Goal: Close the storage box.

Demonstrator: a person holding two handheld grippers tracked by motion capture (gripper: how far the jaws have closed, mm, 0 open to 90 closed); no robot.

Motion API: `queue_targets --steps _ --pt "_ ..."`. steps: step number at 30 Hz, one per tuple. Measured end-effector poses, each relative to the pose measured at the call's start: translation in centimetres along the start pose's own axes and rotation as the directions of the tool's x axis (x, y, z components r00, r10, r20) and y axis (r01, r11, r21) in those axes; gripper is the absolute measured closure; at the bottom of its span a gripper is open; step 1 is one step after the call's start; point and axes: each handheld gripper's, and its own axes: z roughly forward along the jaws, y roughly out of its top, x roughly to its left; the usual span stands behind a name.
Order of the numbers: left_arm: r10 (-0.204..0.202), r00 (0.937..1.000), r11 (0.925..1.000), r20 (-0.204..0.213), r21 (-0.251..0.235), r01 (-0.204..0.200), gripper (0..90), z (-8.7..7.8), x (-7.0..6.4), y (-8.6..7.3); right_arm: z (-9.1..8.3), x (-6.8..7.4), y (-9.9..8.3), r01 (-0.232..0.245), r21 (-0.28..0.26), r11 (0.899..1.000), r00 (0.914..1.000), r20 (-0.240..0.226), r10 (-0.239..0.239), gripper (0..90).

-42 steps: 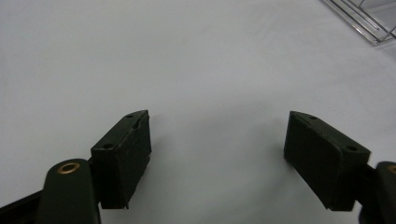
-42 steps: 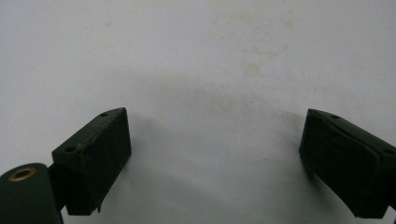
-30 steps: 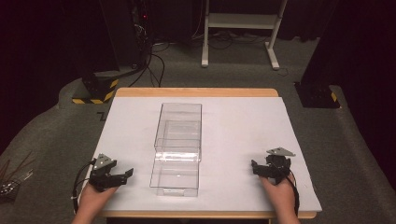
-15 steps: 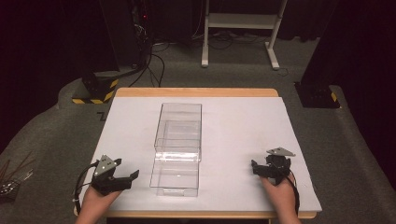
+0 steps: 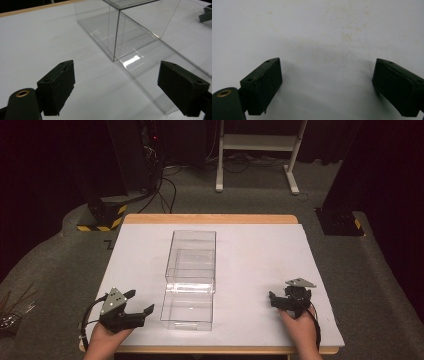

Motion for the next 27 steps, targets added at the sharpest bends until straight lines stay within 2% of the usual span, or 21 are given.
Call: queue_targets --steps 11,15,16,19,20,27 --pt "0.008 0.9994 0.9990 0.033 -0.043 -0.007 14.9 -1.0 -1.4 0.7 0.0 0.0 0.0 0.001 -0.001 1.000 1.0000 0.000 -0.001 9.1" --pt "-0.004 0.9983 0.9980 0.057 -0.063 0.008 14.6 -1.4 -1.9 0.8 0.0 0.0 0.0 0.001 -0.001 1.000 1.0000 0.000 -0.001 9.1" --pt "-0.014 0.9979 0.9978 0.063 -0.064 0.018 13.6 -1.5 -2.1 0.8 0.0 0.0 0.0 0.001 -0.001 1.000 1.0000 0.000 -0.001 9.1" --pt "-0.002 0.9977 0.9982 0.068 -0.060 0.006 11.0 -1.5 -2.6 0.7 0.0 0.0 0.0 0.001 -0.001 1.000 1.0000 0.000 -0.001 9.2" --pt "-0.005 0.9967 0.9983 0.082 -0.058 0.010 10.3 -1.5 -2.9 0.5 0.0 0.0 0.0 0.002 -0.001 1.000 1.0000 0.000 -0.002 9.2" --pt "-0.012 0.9937 0.9976 0.112 -0.067 0.019 10.0 -1.6 -3.5 0.3 0.0 0.0 0.0 0.002 -0.001 1.000 1.0000 0.000 -0.002 9.2"
